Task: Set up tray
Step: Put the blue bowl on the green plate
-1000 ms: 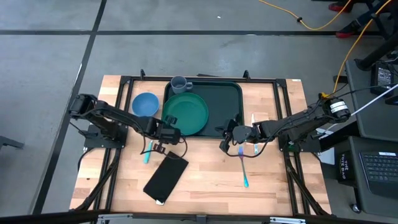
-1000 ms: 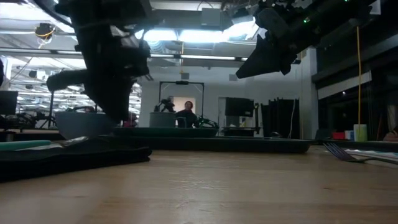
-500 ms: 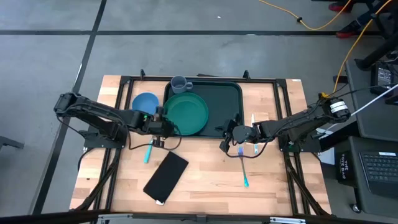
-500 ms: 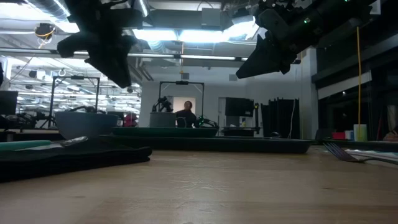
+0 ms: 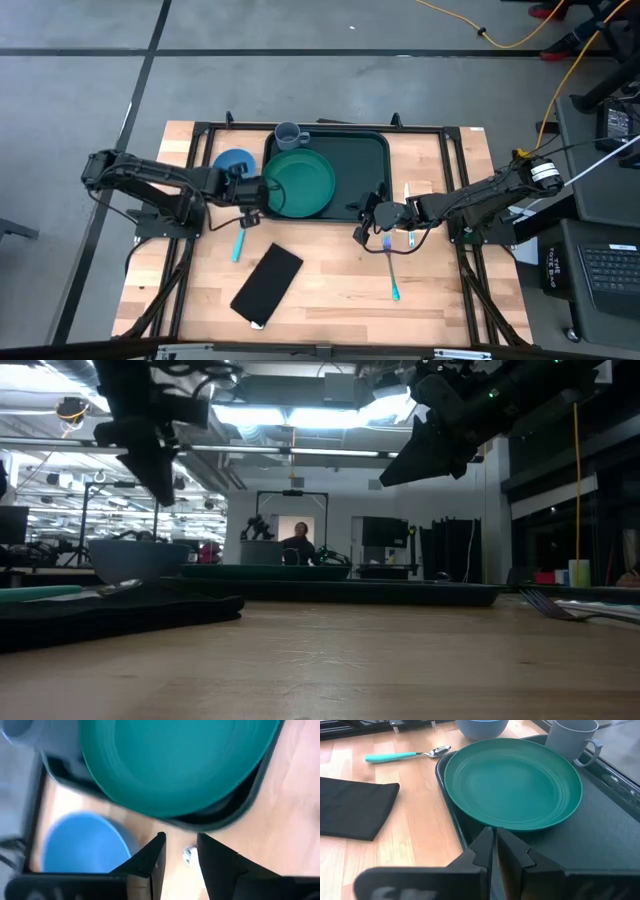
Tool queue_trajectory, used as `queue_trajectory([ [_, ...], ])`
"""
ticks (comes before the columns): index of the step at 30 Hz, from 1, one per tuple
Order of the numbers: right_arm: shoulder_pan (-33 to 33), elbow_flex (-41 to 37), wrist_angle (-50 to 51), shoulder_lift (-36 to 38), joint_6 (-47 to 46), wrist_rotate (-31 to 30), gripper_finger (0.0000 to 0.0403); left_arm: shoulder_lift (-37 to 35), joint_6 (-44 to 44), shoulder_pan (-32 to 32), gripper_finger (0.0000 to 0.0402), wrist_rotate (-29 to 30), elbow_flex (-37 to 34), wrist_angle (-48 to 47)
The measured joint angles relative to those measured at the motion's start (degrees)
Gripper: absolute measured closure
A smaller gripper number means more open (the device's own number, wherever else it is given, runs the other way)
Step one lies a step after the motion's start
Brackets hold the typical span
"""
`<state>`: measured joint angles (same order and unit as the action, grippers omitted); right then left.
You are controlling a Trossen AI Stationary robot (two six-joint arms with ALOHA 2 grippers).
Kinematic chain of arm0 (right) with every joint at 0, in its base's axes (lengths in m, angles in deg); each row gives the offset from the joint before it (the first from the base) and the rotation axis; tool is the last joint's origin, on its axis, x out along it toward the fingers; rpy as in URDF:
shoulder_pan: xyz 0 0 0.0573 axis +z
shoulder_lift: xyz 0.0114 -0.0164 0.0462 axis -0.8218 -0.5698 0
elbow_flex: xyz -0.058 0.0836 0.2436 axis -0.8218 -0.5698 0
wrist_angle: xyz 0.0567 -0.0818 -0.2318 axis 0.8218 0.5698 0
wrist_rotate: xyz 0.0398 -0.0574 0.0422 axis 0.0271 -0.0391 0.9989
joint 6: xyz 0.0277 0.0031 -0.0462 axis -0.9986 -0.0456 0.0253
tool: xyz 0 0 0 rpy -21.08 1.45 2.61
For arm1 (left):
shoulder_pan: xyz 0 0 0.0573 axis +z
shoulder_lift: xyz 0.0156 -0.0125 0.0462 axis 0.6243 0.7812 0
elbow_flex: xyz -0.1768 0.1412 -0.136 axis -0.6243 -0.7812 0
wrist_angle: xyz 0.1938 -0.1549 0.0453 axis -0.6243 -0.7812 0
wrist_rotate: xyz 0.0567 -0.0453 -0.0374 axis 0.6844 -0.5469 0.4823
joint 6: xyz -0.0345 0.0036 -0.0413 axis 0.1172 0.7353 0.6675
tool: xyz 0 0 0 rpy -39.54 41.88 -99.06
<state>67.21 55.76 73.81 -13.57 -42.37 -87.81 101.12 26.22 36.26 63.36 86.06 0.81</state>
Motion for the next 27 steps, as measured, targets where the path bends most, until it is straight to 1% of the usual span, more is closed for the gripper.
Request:
queue_trajectory([
  [2, 0.0, 0.0, 0.0, 0.0, 0.0, 0.0, 0.0373, 0.0, 1.78, 1.51, 0.0294, -1.94, -0.01, -1.22],
  [7, 0.0, 0.0, 0.0, -0.01, 0.0, 0.0, 0.0373, 0.0, 0.87, 5.21, 0.0295, -2.74, 0.0, -1.57],
  [12, 0.0, 0.0, -0.02, -0.02, -0.02, 0.0, 0.0373, 0.02, 1.15, 10.52, 0.0297, -6.98, 0.0, -2.06],
  [19, 0.0, 0.0, -0.02, -0.02, 0.0, 0.0, 0.0373, 0.02, 1.35, 16.71, 0.0293, -7.12, 0.0, -2.48],
  [23, 0.0, 0.0, -0.02, -0.02, -0.01, 0.0, 0.0373, 0.04, 2.04, 18.99, 0.0294, -7.14, 0.0, -3.26],
  [27, 0.0, 0.0, -0.02, -0.02, 0.0, 0.0, 0.0373, 0.09, 0.87, 20.36, 0.0293, -7.23, -0.88, -3.9],
])
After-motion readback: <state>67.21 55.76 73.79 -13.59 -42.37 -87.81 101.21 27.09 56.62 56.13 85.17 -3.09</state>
